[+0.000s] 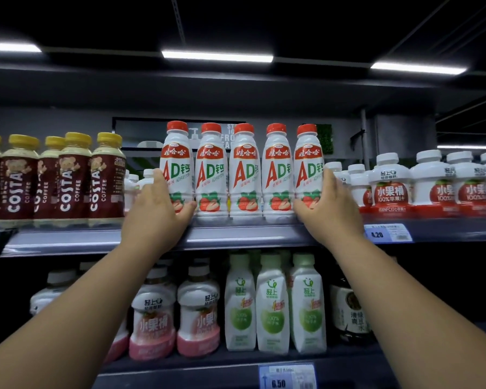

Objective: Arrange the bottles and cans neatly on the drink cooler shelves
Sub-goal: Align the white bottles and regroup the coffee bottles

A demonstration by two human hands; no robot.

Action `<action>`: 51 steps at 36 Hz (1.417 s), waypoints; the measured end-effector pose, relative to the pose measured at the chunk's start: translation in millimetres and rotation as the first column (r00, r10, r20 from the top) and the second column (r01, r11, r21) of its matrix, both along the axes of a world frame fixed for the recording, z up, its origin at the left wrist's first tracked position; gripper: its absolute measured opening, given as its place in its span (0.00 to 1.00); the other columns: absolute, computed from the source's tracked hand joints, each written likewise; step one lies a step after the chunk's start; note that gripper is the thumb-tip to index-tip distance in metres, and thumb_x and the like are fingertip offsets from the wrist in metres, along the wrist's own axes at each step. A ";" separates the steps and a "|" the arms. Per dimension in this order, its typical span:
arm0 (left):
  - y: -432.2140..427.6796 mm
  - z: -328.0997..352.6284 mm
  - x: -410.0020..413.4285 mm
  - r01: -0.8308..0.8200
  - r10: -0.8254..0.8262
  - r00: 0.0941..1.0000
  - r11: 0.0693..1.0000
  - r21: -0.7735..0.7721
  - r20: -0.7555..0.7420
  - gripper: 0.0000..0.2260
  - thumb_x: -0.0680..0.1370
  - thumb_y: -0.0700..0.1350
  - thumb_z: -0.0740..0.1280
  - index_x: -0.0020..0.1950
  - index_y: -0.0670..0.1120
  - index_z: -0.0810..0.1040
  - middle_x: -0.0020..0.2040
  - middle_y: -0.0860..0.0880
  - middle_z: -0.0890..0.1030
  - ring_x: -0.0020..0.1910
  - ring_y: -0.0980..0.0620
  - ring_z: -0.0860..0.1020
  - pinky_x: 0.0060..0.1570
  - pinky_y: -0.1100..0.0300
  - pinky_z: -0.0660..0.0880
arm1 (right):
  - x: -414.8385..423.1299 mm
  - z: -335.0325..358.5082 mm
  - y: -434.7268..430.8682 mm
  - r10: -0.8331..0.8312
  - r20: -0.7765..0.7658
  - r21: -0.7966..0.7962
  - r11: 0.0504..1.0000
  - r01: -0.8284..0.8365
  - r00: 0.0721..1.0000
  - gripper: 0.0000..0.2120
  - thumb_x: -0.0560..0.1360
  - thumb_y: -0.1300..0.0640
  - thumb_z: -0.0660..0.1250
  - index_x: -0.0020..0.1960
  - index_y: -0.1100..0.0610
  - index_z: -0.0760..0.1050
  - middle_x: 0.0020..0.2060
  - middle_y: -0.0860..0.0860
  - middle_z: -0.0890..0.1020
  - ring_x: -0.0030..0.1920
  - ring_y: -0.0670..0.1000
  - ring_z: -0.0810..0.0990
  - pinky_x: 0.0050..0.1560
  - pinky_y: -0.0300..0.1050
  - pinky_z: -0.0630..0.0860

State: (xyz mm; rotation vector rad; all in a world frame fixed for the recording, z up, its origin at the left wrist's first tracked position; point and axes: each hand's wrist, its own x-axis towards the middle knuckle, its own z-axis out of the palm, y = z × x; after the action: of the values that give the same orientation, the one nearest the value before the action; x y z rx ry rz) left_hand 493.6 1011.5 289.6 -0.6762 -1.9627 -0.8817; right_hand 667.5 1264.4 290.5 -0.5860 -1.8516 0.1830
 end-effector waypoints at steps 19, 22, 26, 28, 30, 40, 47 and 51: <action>-123.4 -19.6 -11.0 -0.118 0.110 0.975 0.993 -0.030 -0.193 0.26 0.75 0.54 0.69 0.70 0.47 0.71 0.64 0.46 0.73 0.61 0.45 0.72 0.60 0.49 0.70 | -86.3 -11.1 -204.5 0.599 0.148 0.315 0.726 -0.612 0.787 0.27 0.74 0.51 0.68 0.72 0.55 0.70 0.67 0.49 0.73 0.66 0.50 0.71 0.65 0.40 0.67; -148.6 -18.0 -22.2 -0.142 0.135 0.973 0.989 -0.029 -0.185 0.26 0.75 0.54 0.69 0.71 0.48 0.70 0.65 0.48 0.73 0.61 0.46 0.72 0.61 0.50 0.71 | -107.5 -10.2 -227.3 0.636 0.141 0.289 0.707 -0.646 0.759 0.27 0.75 0.54 0.69 0.73 0.54 0.69 0.68 0.48 0.72 0.67 0.48 0.70 0.65 0.39 0.66; -173.9 -15.4 -46.0 -0.147 0.138 0.977 0.988 -0.043 -0.163 0.25 0.75 0.53 0.69 0.71 0.47 0.70 0.64 0.47 0.74 0.62 0.46 0.73 0.62 0.49 0.71 | -135.4 -9.4 -250.7 0.629 0.133 0.231 0.732 -0.641 0.766 0.29 0.75 0.52 0.70 0.74 0.52 0.65 0.66 0.47 0.71 0.64 0.48 0.71 0.59 0.40 0.67; -183.1 -12.6 -57.9 -0.137 0.128 0.979 0.989 -0.047 -0.160 0.24 0.75 0.52 0.69 0.70 0.47 0.71 0.63 0.47 0.75 0.61 0.46 0.73 0.60 0.49 0.71 | -148.7 -7.8 -258.3 0.608 0.135 0.199 0.757 -0.623 0.782 0.31 0.75 0.50 0.70 0.76 0.51 0.63 0.67 0.48 0.70 0.63 0.49 0.71 0.58 0.42 0.69; -188.6 -8.5 -68.0 -0.100 0.092 0.987 0.994 -0.048 -0.135 0.22 0.76 0.52 0.69 0.68 0.48 0.71 0.61 0.48 0.76 0.59 0.47 0.74 0.59 0.51 0.72 | -159.4 -3.8 -264.8 0.569 0.137 0.175 0.791 -0.586 0.811 0.33 0.75 0.48 0.70 0.76 0.50 0.61 0.69 0.48 0.69 0.64 0.50 0.72 0.60 0.46 0.71; -173.3 4.3 -86.3 0.005 -0.005 1.000 0.998 -0.056 -0.005 0.33 0.72 0.67 0.68 0.68 0.50 0.65 0.56 0.49 0.80 0.55 0.45 0.79 0.49 0.50 0.77 | -186.1 15.8 -278.6 0.417 0.160 0.023 0.905 -0.425 0.895 0.40 0.74 0.42 0.70 0.77 0.49 0.51 0.62 0.52 0.78 0.58 0.59 0.79 0.56 0.56 0.77; -166.5 10.3 -88.0 0.014 -0.016 1.000 0.997 -0.070 -0.018 0.31 0.72 0.61 0.72 0.66 0.46 0.64 0.57 0.44 0.79 0.55 0.41 0.78 0.47 0.52 0.72 | -183.3 12.5 -275.1 0.350 0.103 0.034 0.934 -0.355 0.931 0.36 0.75 0.46 0.68 0.76 0.49 0.52 0.59 0.52 0.78 0.55 0.58 0.78 0.52 0.54 0.76; -160.0 13.6 -87.2 -0.002 0.000 0.999 0.997 -0.071 -0.037 0.31 0.73 0.61 0.71 0.67 0.46 0.63 0.55 0.44 0.80 0.53 0.41 0.79 0.46 0.51 0.75 | -183.7 8.7 -272.9 0.302 0.090 0.056 0.950 -0.307 0.949 0.37 0.76 0.46 0.66 0.78 0.49 0.50 0.61 0.53 0.78 0.56 0.59 0.78 0.52 0.53 0.75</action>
State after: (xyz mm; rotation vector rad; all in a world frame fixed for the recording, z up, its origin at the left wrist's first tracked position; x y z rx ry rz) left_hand 406.4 851.5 303.2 -0.7275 -1.9685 -0.7964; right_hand 483.8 991.5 299.2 -0.2585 -2.0123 0.3023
